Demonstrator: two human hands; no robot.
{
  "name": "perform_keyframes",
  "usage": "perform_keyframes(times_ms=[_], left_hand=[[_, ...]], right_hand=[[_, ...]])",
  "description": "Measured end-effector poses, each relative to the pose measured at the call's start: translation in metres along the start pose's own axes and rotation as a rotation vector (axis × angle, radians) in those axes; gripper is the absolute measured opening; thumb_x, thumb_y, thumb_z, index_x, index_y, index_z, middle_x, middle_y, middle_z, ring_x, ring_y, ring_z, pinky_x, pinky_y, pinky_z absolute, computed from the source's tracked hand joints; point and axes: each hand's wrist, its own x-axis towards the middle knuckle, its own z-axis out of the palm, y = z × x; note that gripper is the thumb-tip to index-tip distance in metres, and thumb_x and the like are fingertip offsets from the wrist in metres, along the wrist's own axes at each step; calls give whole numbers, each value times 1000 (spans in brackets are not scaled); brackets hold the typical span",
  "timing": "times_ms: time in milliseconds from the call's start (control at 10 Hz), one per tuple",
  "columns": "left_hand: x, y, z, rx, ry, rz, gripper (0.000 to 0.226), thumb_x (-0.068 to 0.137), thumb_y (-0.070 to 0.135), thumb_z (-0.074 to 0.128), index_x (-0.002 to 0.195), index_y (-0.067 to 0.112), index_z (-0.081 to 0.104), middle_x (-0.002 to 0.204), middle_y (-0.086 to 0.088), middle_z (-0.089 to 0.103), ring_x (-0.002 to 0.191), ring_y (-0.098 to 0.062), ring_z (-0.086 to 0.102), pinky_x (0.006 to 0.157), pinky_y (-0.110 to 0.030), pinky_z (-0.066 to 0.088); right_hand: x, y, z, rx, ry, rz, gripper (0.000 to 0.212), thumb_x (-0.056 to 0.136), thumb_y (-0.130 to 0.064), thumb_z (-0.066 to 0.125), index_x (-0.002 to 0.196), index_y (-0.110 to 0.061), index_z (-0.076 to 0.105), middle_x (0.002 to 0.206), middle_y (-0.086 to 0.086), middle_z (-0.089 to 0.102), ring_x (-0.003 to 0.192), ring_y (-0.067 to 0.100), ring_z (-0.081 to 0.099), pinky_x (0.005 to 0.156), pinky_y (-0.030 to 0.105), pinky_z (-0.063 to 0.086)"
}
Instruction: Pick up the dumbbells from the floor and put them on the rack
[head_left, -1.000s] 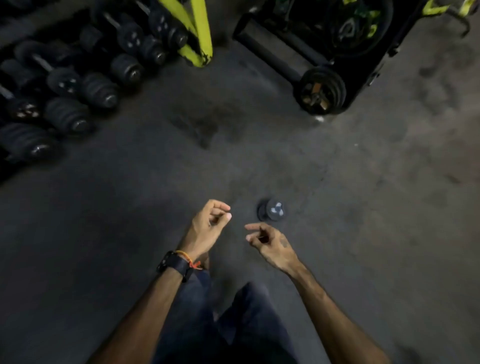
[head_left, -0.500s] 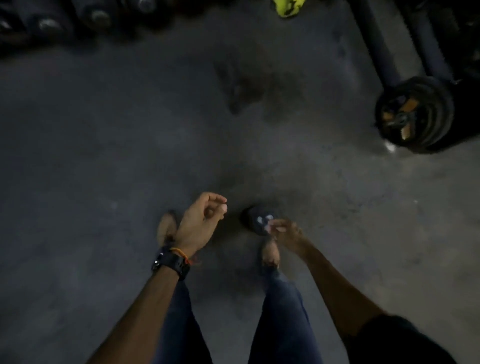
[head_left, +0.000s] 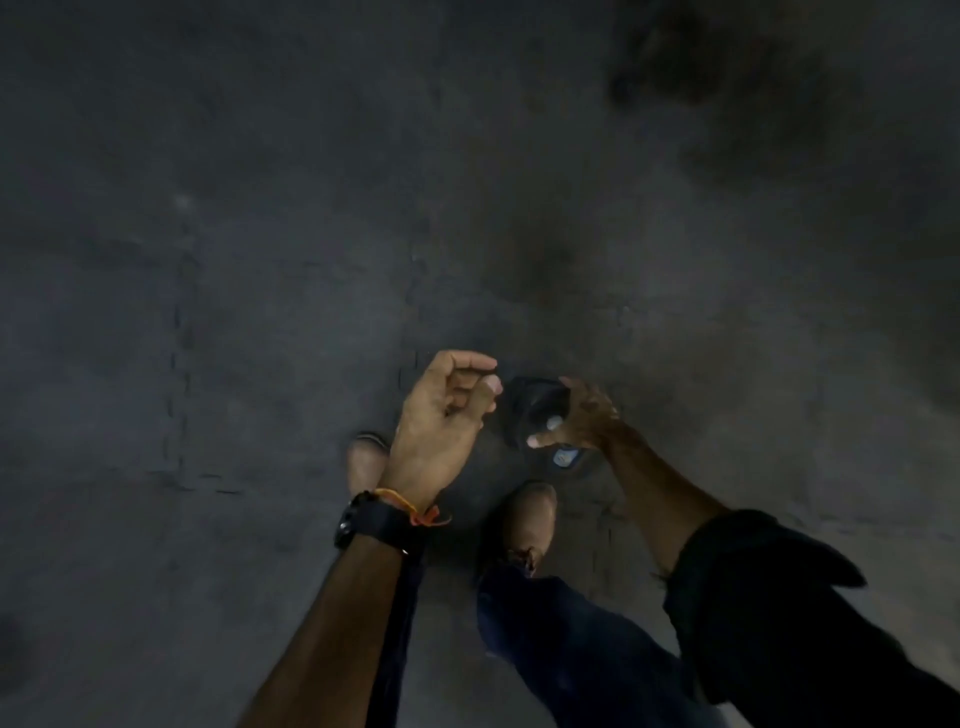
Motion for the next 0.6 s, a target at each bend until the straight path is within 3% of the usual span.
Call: perform_keyframes(times_ms=[100, 200, 300, 400, 500, 600], left_hand=[[16, -38, -2, -30, 45, -6, 14, 101, 25, 66, 115, 27, 66, 103, 1, 77, 92, -19, 75, 82, -36, 62], [34, -45, -14, -71, 134, -2, 16, 95, 38, 68, 111, 38, 66, 105, 3, 77, 94, -17, 74, 83, -37, 60], [36, -49, -28, -112, 207, -61, 10, 100, 29, 67, 110, 33, 67, 103, 4, 77, 91, -12, 72, 79, -33, 58], [31, -58, -38, -12, 219, -90, 12, 99, 33, 68, 111, 31, 68, 101, 7, 75, 89, 0, 70, 86, -25, 58], [31, -59, -45, 173, 166, -127, 14, 100, 27, 70, 114, 28, 69, 99, 11, 73, 87, 12, 66, 75, -3, 48], [40, -59, -52, 172, 139, -117, 18, 99, 26, 71, 116, 31, 70, 104, 11, 75, 93, 6, 70, 88, -19, 58]], right_hand=[[37, -6, 11, -12, -48, -69, 62, 60, -57, 98, 115, -34, 80, 115, -9, 77, 120, 17, 71, 88, 18, 50], [13, -25, 19, 89, -87, -60, 87, 48, -49, 103, 125, -23, 71, 115, 1, 68, 123, 28, 67, 89, 29, 49], [-7, -46, 36, -59, -4, -112, 92, 46, -59, 88, 126, -20, 66, 125, 5, 67, 123, 29, 65, 99, 36, 54], [-19, -67, 51, -211, 207, -181, 77, 57, -70, 83, 118, -27, 63, 121, -1, 70, 114, 26, 69, 89, 35, 55], [-8, -83, 65, -251, 344, -286, 56, 72, -58, 82, 112, -24, 63, 113, 0, 69, 104, 25, 69, 85, 35, 53], [19, -105, 70, -334, 257, -355, 38, 79, -37, 83, 111, -25, 67, 114, 0, 71, 108, 27, 71, 89, 35, 56]])
